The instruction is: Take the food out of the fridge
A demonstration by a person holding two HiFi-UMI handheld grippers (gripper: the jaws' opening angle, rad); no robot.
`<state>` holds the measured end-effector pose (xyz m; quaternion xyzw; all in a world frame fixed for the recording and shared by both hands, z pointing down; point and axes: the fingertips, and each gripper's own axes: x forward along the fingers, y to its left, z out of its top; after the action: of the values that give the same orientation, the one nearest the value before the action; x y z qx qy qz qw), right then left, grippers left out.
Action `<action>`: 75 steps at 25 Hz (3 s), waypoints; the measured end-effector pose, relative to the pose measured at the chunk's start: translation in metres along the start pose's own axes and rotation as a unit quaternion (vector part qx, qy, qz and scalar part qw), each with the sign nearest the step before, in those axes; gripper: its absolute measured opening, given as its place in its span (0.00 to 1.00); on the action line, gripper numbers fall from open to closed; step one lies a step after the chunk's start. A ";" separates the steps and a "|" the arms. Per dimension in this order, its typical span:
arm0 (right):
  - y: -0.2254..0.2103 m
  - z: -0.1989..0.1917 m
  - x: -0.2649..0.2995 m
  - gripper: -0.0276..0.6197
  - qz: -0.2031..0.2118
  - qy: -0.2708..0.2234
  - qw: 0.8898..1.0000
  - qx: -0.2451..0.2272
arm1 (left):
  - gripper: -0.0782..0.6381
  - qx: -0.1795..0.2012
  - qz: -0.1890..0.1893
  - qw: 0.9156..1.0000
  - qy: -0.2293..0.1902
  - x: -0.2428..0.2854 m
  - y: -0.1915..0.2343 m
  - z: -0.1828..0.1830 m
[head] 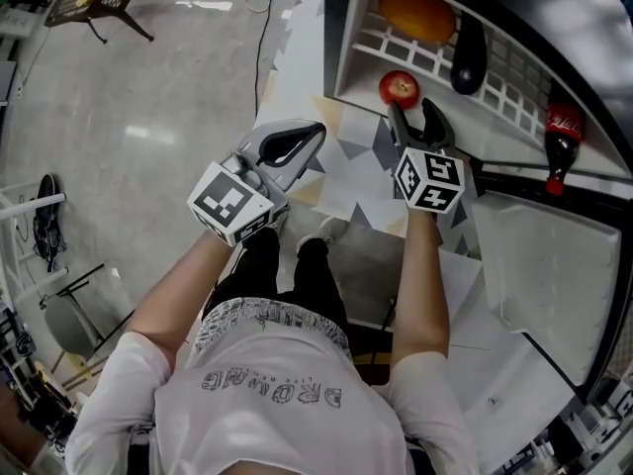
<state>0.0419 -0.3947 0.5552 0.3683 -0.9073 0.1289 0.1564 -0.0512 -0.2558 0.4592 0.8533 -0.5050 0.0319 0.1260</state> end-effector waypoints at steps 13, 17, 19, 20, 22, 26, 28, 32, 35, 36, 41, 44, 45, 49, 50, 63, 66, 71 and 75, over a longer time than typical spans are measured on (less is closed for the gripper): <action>-0.006 -0.019 0.031 0.50 0.007 0.024 1.000 -0.010 | 0.12 0.000 0.001 1.000 0.009 0.001 0.002 -0.008; -0.006 -0.022 0.037 0.51 -0.001 0.030 0.999 -0.014 | 0.12 -0.001 0.001 1.000 0.008 0.000 0.003 -0.007; -0.006 -0.025 0.039 0.51 -0.003 0.035 0.999 -0.017 | 0.12 -0.002 0.002 1.000 0.009 -0.001 0.004 -0.008; -0.006 -0.026 0.040 0.51 -0.005 0.037 0.999 -0.016 | 0.12 -0.003 0.001 1.000 0.009 -0.002 0.004 -0.009; -0.008 -0.028 0.041 0.51 -0.009 0.038 0.999 -0.012 | 0.12 -0.003 0.001 1.000 0.010 -0.002 0.005 -0.009; -0.008 -0.028 0.041 0.51 -0.011 0.032 0.999 -0.014 | 0.12 -0.003 -0.001 1.000 0.011 -0.003 0.006 -0.010; -0.007 -0.026 0.040 0.51 -0.010 0.028 0.999 -0.016 | 0.12 -0.002 -0.003 1.000 0.012 -0.003 0.006 -0.010; -0.004 -0.015 0.030 0.51 -0.009 0.015 1.000 -0.017 | 0.12 0.002 -0.010 1.000 0.011 -0.003 0.005 -0.004; -0.003 -0.004 0.018 0.51 -0.013 0.004 1.000 -0.017 | 0.12 0.007 -0.019 1.000 0.010 -0.003 0.002 0.003; -0.002 0.000 0.013 0.51 -0.014 0.001 1.000 -0.016 | 0.12 0.008 -0.023 1.000 0.009 -0.003 0.000 0.005; 0.010 0.018 -0.016 0.51 -0.015 -0.014 1.000 -0.008 | 0.12 0.015 -0.042 0.999 0.001 -0.005 -0.008 0.017; 0.018 0.028 -0.037 0.51 -0.016 -0.024 1.000 -0.005 | 0.12 0.020 -0.053 0.998 -0.004 -0.008 -0.013 0.026; 0.021 0.031 -0.044 0.51 -0.016 -0.027 0.999 -0.004 | 0.12 0.022 -0.056 0.998 -0.006 -0.010 -0.015 0.029; 0.034 0.044 -0.071 0.51 -0.019 -0.040 0.999 -0.005 | 0.12 0.027 -0.069 0.997 -0.013 -0.017 -0.023 0.039; 0.037 0.047 -0.078 0.51 -0.020 -0.043 0.999 -0.005 | 0.12 0.028 -0.073 0.997 -0.015 -0.018 -0.025 0.041; 0.075 0.087 -0.160 0.51 -0.035 -0.091 0.995 0.000 | 0.12 0.043 -0.122 0.991 -0.030 -0.043 -0.048 0.063; 0.083 0.093 -0.176 0.51 -0.038 -0.099 0.994 0.002 | 0.12 0.044 -0.130 0.990 -0.033 -0.048 -0.052 0.067; 0.096 0.100 -0.198 0.51 -0.043 -0.109 0.993 0.003 | 0.12 0.046 -0.143 0.988 -0.039 -0.056 -0.058 0.073; 0.107 0.103 -0.211 0.51 -0.049 -0.112 0.992 0.001 | 0.12 0.048 -0.153 0.986 -0.043 -0.061 -0.061 0.077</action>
<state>0.0904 -0.2237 0.3683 0.4246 -0.8999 0.0799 0.0594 -0.0335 -0.1945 0.3627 0.9260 -0.3717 -0.0001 0.0665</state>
